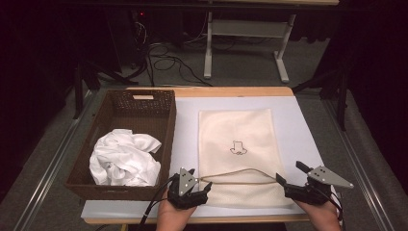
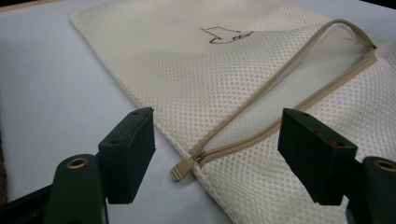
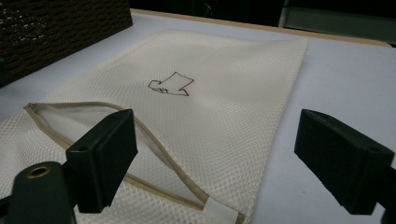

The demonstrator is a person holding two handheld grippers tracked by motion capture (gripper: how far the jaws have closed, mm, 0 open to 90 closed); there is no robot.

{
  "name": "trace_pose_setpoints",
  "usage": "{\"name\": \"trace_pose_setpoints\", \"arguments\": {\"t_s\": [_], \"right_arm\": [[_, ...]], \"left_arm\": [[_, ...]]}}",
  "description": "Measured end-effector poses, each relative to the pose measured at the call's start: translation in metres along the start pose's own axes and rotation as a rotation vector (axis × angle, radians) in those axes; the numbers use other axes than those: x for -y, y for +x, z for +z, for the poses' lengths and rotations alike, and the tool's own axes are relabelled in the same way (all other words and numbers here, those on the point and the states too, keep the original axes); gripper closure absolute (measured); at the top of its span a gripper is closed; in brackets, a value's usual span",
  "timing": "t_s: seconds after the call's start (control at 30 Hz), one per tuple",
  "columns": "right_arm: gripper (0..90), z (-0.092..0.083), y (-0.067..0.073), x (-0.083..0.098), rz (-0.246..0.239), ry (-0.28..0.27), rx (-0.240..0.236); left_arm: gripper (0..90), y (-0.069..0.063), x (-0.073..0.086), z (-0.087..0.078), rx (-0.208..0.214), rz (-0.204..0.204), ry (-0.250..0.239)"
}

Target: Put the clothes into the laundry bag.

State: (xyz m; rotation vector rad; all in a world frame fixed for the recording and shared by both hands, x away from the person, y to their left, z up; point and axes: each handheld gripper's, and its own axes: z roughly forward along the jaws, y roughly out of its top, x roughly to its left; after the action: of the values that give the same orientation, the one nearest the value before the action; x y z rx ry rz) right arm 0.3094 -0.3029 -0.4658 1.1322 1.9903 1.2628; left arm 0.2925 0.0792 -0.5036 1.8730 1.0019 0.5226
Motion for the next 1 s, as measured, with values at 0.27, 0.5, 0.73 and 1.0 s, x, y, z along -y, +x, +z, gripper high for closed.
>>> {"name": "trace_pose_setpoints", "arguments": {"t_s": [0.27,0.5,0.73,1.0], "right_arm": [[14.2,-0.003,-0.005,0.001,0.008,-0.013,0.020],[16.8,-0.001,-0.006,0.002,0.009,0.006,0.010],[40.1,0.024,-0.018,0.013,0.035,0.168,0.040],[77.0,0.049,-0.025,0.024,0.025,0.329,0.035]], "left_arm": [[24.9,0.004,-0.003,-0.004,-0.011,-0.017,-0.037],[26.5,0.004,0.000,-0.001,-0.009,-0.017,-0.015],[41.6,-0.004,0.016,0.015,-0.027,0.046,0.180],[80.4,-0.006,0.018,0.015,0.026,0.025,0.180]]}}
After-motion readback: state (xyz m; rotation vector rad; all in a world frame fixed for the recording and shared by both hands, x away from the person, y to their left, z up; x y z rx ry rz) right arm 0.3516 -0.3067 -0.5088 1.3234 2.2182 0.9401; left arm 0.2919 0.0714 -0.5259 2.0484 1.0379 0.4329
